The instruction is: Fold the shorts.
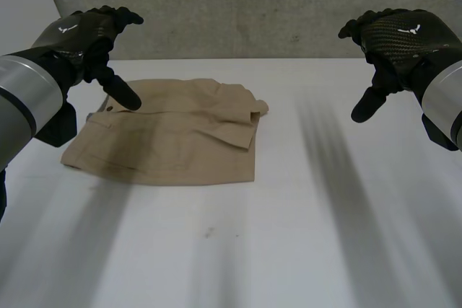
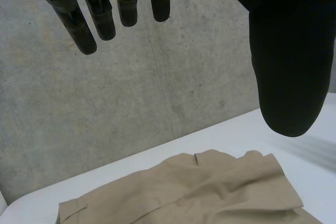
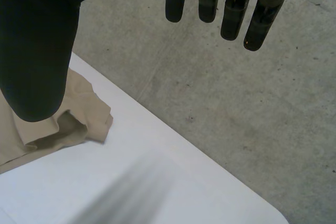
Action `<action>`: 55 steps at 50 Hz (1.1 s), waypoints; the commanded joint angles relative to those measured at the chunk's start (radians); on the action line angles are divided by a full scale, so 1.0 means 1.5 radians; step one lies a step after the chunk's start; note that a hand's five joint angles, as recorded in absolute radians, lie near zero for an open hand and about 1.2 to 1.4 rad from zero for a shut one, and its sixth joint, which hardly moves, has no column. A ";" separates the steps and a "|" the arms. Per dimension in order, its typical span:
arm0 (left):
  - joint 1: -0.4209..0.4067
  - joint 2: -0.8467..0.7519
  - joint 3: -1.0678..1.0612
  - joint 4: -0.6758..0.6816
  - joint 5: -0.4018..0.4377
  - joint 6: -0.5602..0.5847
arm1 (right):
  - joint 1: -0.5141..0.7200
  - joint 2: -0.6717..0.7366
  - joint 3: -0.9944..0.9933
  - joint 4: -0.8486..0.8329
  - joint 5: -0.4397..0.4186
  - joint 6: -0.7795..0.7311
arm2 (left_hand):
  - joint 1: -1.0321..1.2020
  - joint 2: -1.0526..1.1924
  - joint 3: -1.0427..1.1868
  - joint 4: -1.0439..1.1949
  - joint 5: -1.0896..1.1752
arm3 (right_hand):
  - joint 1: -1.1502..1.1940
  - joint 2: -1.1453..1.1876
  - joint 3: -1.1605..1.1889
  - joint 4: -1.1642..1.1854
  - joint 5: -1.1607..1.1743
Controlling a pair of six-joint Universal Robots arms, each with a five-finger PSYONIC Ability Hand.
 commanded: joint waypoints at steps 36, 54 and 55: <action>0.253 -0.289 -0.025 0.068 0.101 0.439 | 0.034 0.147 0.029 -0.054 -0.036 -0.048 | 0.052 0.047 0.033 0.036 0.021 | 0.000 -0.024 -0.020 -0.038 -0.041; 0.297 -0.382 0.026 0.124 0.131 0.482 | 0.033 0.154 0.038 -0.064 -0.032 -0.068 | 0.122 0.117 0.104 0.106 0.092 | 0.000 -0.024 -0.020 -0.038 -0.041; 0.297 -0.384 0.026 0.129 0.132 0.482 | 0.033 0.154 0.039 -0.065 -0.031 -0.071 | 0.126 0.121 0.107 0.110 0.096 | 0.000 -0.024 -0.020 -0.038 -0.041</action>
